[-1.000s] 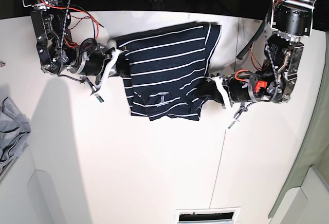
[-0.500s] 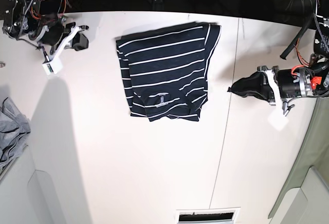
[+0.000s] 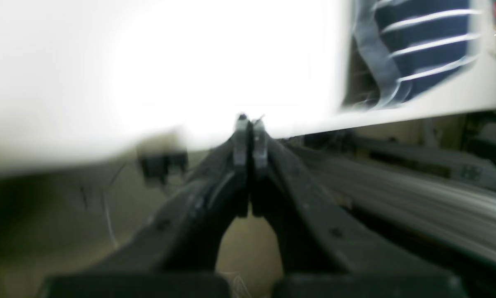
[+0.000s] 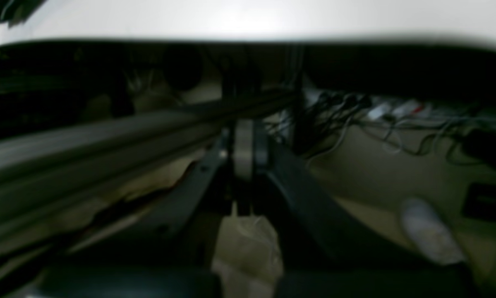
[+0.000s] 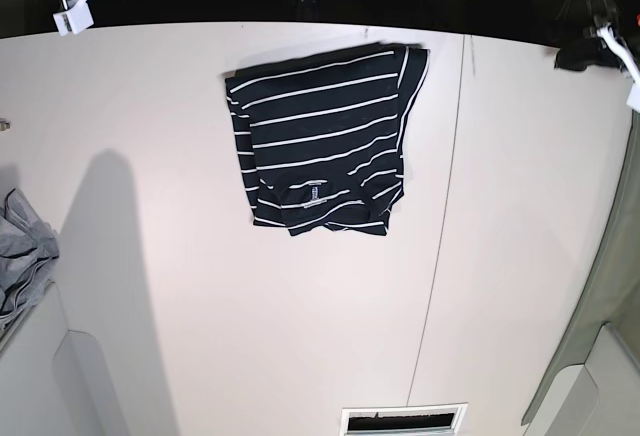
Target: Layout the t-shirt on the table in an organized manner, then fold the t-shirt properly
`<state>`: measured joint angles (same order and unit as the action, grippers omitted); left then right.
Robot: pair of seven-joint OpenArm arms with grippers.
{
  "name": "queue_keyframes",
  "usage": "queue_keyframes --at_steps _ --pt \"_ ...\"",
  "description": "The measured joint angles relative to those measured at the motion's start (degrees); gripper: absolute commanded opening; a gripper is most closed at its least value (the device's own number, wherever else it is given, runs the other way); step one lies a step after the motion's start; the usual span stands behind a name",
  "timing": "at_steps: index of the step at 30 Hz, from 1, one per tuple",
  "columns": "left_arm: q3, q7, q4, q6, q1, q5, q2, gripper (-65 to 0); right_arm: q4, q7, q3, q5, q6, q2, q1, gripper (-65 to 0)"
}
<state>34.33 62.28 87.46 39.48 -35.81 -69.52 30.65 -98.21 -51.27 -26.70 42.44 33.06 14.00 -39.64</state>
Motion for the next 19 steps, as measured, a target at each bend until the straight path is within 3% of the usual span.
queue_keyframes --at_steps 4,6,10,16,19 --pt "-1.0 -5.5 -0.7 0.0 -7.3 11.6 -4.9 -65.0 0.3 -2.2 1.3 -0.3 0.0 -0.2 -4.1 -65.0" --pt "-5.4 -9.3 -2.6 0.0 -9.2 16.7 -5.5 -65.0 1.4 -2.8 2.4 -0.8 -1.0 -0.6 -5.2 -65.0" --pt "-19.2 -12.0 -9.0 0.0 -8.2 24.8 -4.1 -65.0 6.9 -3.8 6.6 -7.9 -2.8 -1.8 -4.8 -65.0" --pt "-38.5 -17.0 -19.0 -11.2 3.1 38.9 -3.5 -65.0 18.6 -4.2 13.6 -16.8 -7.7 -1.9 -1.3 -65.0" --pt "-46.1 -19.1 -26.0 -14.8 8.4 43.8 -3.9 -65.0 25.7 -4.2 15.5 -18.9 -8.9 -1.9 3.0 -65.0"
